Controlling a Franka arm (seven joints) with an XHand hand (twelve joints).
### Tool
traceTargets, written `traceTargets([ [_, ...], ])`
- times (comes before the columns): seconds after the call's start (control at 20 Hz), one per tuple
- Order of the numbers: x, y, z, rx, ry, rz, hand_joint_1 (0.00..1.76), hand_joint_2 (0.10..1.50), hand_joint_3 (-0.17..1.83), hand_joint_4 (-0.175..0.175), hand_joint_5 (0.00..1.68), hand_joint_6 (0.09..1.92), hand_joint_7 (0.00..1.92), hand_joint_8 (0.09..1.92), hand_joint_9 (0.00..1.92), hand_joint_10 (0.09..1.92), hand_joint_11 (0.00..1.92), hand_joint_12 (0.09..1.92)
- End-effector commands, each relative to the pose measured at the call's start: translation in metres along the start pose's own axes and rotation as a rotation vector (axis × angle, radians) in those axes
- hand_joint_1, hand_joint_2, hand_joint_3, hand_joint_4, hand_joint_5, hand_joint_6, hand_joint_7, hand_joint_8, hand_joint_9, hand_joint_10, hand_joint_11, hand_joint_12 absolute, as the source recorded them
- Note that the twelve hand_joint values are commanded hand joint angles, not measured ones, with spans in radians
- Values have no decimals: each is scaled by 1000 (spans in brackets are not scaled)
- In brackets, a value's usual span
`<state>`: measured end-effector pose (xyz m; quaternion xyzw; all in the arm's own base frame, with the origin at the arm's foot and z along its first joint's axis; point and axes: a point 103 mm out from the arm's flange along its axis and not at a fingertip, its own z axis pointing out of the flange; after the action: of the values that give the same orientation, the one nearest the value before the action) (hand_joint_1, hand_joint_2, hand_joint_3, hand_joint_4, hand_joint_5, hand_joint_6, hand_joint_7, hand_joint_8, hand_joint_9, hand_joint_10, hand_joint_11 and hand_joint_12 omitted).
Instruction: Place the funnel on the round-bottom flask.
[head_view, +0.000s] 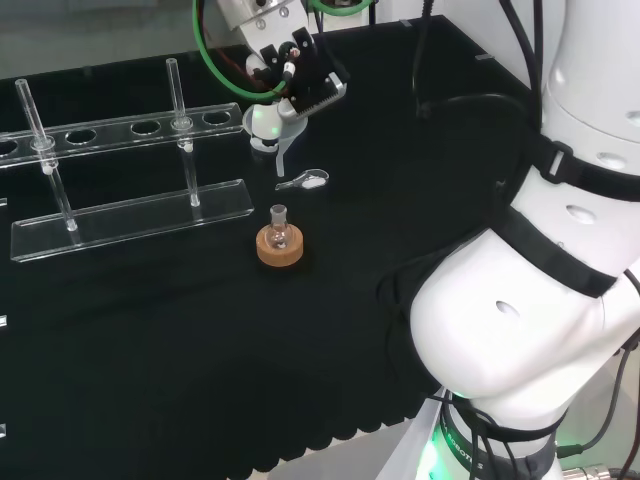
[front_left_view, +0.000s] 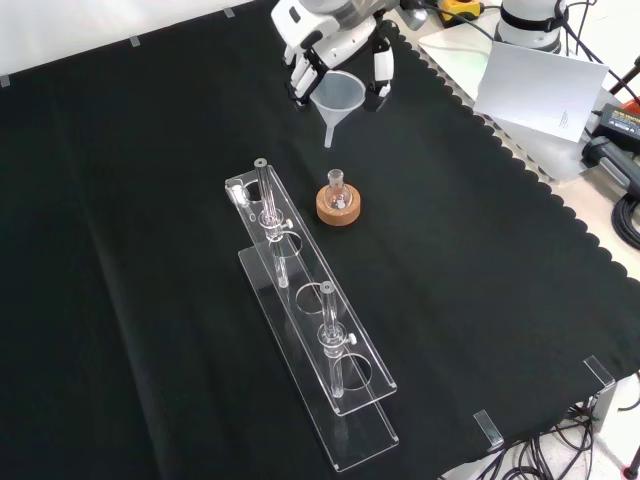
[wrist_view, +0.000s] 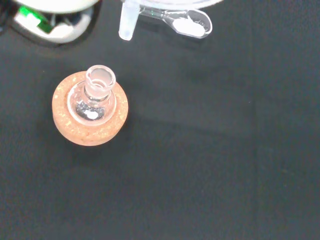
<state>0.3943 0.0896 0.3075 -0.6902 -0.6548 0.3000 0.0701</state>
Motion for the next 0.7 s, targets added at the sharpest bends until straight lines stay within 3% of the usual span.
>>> traceTargets([
  [0.05, 8, 9, 14, 26, 9, -13, 948, 690, 612, -40, 820, 870, 756, 879, 1138, 563, 725, 1144],
  [0.7, 16, 23, 34, 65, 22, -33, 945, 691, 614, -40, 819, 874, 755, 881, 1139, 563, 721, 1148],
])
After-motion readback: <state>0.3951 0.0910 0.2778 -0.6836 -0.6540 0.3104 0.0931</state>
